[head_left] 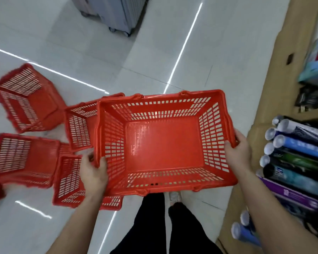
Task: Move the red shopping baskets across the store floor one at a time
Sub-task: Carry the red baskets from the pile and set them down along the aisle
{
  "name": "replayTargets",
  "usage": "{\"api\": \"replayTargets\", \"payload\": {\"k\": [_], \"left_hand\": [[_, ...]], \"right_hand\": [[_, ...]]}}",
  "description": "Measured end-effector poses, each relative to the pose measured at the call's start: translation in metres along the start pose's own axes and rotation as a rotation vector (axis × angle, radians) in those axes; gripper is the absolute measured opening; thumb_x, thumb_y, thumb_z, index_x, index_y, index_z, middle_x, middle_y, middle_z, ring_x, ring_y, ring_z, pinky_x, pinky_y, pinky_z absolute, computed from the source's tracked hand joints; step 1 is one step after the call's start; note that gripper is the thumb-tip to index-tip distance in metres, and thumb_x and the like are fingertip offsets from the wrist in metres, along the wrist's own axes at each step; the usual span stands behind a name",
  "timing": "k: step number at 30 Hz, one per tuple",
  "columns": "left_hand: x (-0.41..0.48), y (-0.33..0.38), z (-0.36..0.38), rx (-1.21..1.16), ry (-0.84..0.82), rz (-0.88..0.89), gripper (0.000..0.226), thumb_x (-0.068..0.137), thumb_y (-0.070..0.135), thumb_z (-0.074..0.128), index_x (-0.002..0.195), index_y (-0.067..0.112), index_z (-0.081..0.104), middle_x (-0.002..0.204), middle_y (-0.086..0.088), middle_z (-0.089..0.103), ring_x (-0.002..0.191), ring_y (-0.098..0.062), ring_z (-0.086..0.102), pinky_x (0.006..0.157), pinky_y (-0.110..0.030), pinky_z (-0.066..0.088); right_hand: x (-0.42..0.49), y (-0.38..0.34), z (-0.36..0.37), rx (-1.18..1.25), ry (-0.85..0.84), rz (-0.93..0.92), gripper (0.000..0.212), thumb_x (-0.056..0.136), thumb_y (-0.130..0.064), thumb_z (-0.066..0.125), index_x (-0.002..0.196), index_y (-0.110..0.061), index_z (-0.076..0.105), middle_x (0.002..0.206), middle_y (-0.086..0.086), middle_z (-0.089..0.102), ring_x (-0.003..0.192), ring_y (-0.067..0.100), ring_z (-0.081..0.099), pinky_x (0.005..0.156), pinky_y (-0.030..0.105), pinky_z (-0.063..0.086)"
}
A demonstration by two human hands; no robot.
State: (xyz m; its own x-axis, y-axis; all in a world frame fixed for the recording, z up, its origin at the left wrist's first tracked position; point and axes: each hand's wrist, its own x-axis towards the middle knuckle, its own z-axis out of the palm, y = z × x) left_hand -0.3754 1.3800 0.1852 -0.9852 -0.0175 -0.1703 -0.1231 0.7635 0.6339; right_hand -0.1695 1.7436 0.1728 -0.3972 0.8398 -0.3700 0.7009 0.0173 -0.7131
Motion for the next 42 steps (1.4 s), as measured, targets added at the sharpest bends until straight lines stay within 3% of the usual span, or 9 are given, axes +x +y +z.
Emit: {"api": "replayTargets", "payload": {"k": [5, 10, 13, 16, 20, 25, 29, 36, 42], "left_hand": [[-0.057, 0.011, -0.109, -0.015, 0.203, -0.173, 0.037, 0.088, 0.017, 0.068, 0.123, 0.008, 0.060, 0.119, -0.014, 0.062, 0.111, -0.030, 0.056, 0.098, -0.042, 0.042], [-0.114, -0.015, -0.212, -0.175, 0.348, -0.363, 0.032, 0.086, 0.018, 0.069, 0.117, 0.017, 0.066, 0.106, -0.008, 0.071, 0.095, -0.026, 0.066, 0.091, -0.043, 0.049], [-0.150, -0.047, -0.274, -0.250, 0.466, -0.443, 0.033, 0.085, 0.016, 0.069, 0.118, 0.013, 0.066, 0.105, -0.008, 0.070, 0.094, -0.024, 0.065, 0.090, -0.042, 0.050], [-0.188, -0.091, -0.331, -0.308, 0.585, -0.526, 0.032, 0.085, 0.014, 0.068, 0.118, 0.011, 0.067, 0.103, -0.008, 0.071, 0.088, -0.022, 0.064, 0.083, -0.037, 0.050], [-0.242, -0.164, -0.401, -0.370, 0.711, -0.633, 0.032, 0.086, 0.013, 0.065, 0.118, 0.011, 0.069, 0.102, -0.008, 0.072, 0.087, -0.025, 0.067, 0.083, -0.041, 0.053], [-0.298, -0.270, -0.483, -0.486, 0.845, -0.739, 0.031, 0.086, 0.021, 0.064, 0.117, 0.016, 0.068, 0.099, -0.004, 0.073, 0.084, -0.025, 0.070, 0.081, -0.048, 0.057], [-0.326, -0.346, -0.545, -0.532, 0.914, -0.746, 0.026, 0.090, 0.025, 0.064, 0.115, 0.020, 0.068, 0.094, 0.002, 0.072, 0.076, -0.018, 0.070, 0.067, -0.036, 0.058], [-0.318, -0.437, -0.626, -0.564, 0.950, -0.745, 0.018, 0.092, 0.035, 0.063, 0.110, 0.031, 0.062, 0.087, 0.014, 0.068, 0.067, -0.012, 0.069, 0.048, -0.021, 0.050], [-0.251, -0.515, -0.682, -0.545, 0.924, -0.727, 0.026, 0.090, 0.029, 0.067, 0.115, 0.023, 0.065, 0.093, 0.006, 0.068, 0.076, -0.013, 0.068, 0.062, -0.028, 0.053]], "right_hand": [[-0.057, -0.082, -0.023, 0.039, -0.115, -0.127, 0.045, 0.091, -0.009, 0.053, 0.131, -0.026, 0.061, 0.112, -0.008, 0.071, 0.097, 0.008, 0.068, 0.088, 0.030, 0.053], [-0.121, -0.154, -0.006, 0.027, -0.238, -0.257, 0.037, 0.094, -0.013, 0.057, 0.128, -0.027, 0.061, 0.107, -0.010, 0.069, 0.093, 0.013, 0.068, 0.089, 0.037, 0.054], [-0.174, -0.191, 0.026, 0.014, -0.333, -0.337, 0.032, 0.095, -0.016, 0.058, 0.121, -0.034, 0.061, 0.095, -0.021, 0.066, 0.080, 0.000, 0.067, 0.081, 0.034, 0.056], [-0.238, -0.223, 0.065, 0.003, -0.431, -0.428, 0.037, 0.091, -0.012, 0.057, 0.119, -0.034, 0.062, 0.093, -0.023, 0.067, 0.080, 0.000, 0.066, 0.080, 0.033, 0.056], [-0.337, -0.255, 0.129, -0.019, -0.570, -0.531, 0.048, 0.087, -0.004, 0.055, 0.130, -0.023, 0.062, 0.107, -0.003, 0.071, 0.095, 0.020, 0.068, 0.092, 0.040, 0.054], [-0.474, -0.276, 0.210, -0.061, -0.670, -0.732, 0.050, 0.082, 0.001, 0.056, 0.129, -0.013, 0.065, 0.114, 0.006, 0.072, 0.104, 0.026, 0.066, 0.098, 0.041, 0.050], [-0.567, -0.291, 0.268, -0.102, -0.734, -0.792, 0.047, 0.084, -0.003, 0.058, 0.130, -0.009, 0.063, 0.120, 0.011, 0.070, 0.112, 0.029, 0.065, 0.102, 0.044, 0.048], [-0.675, -0.328, 0.344, -0.089, -0.747, -0.831, 0.050, 0.084, -0.007, 0.059, 0.132, -0.018, 0.062, 0.116, 0.003, 0.071, 0.102, 0.023, 0.068, 0.096, 0.042, 0.053], [-0.717, -0.369, 0.432, -0.053, -0.767, -0.865, 0.046, 0.083, -0.009, 0.063, 0.124, -0.028, 0.065, 0.085, -0.032, 0.067, 0.084, -0.009, 0.065, 0.085, 0.029, 0.050]]}}
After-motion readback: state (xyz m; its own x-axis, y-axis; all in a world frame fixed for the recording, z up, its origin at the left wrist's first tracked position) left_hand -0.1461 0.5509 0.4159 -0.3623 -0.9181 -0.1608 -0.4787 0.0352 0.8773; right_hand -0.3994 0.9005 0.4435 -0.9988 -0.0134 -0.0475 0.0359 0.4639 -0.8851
